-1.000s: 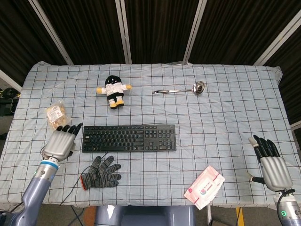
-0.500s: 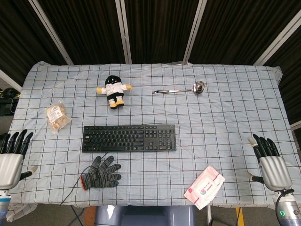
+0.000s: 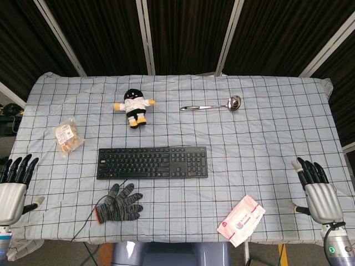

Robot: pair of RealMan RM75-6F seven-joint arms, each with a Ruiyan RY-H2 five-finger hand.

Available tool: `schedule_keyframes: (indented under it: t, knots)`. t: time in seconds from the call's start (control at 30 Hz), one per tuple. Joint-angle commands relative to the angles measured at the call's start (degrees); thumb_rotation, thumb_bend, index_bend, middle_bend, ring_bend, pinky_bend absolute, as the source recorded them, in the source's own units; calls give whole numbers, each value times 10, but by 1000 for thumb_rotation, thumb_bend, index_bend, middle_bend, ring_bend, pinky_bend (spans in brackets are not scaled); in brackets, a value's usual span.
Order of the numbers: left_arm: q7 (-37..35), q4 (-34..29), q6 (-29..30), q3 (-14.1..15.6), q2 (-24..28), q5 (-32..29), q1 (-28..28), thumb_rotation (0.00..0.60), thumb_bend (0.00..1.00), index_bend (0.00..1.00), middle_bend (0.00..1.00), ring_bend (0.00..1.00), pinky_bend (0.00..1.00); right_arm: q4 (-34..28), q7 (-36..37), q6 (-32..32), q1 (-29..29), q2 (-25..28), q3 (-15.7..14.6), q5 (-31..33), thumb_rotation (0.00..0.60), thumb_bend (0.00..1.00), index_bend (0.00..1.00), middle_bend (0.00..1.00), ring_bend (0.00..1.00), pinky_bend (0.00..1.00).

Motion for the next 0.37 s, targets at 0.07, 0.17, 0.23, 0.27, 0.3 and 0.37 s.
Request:
schedule_keyframes:
  t: [0.07, 0.17, 0.23, 0.27, 0.3, 0.37]
  knots:
    - [0, -2, -11, -12, 3, 3, 7, 600, 45, 0, 0, 0, 0, 1, 1, 0, 0, 0, 0, -1, 600, 67, 0, 0, 0, 0]
    - [-5, -3, -19, -19, 4, 6, 12, 600, 44, 0, 0, 0, 0, 0, 2, 3, -1, 0, 0, -2, 600, 68, 0, 0, 0, 0]
    - [-11, -6, -21, -26, 5, 8, 16, 600, 44, 0, 0, 0, 0, 0, 2, 2, -2, 2, -2, -2, 600, 68, 0, 0, 0, 0]
    - [-11, -5, -22, -28, 4, 9, 16, 600, 45, 0, 0, 0, 0, 0, 3, 2, -2, 3, -2, -2, 600, 69, 0, 0, 0, 0]
    - [-10, -4, -23, -29, 4, 11, 17, 600, 44, 0, 0, 0, 0, 0, 4, 3, -2, 3, -2, -2, 600, 68, 0, 0, 0, 0]
    - [-9, -2, -29, -33, 2, 13, 19, 600, 44, 0, 0, 0, 0, -1, 8, 3, -3, 4, -1, 1, 600, 68, 0, 0, 0, 0]
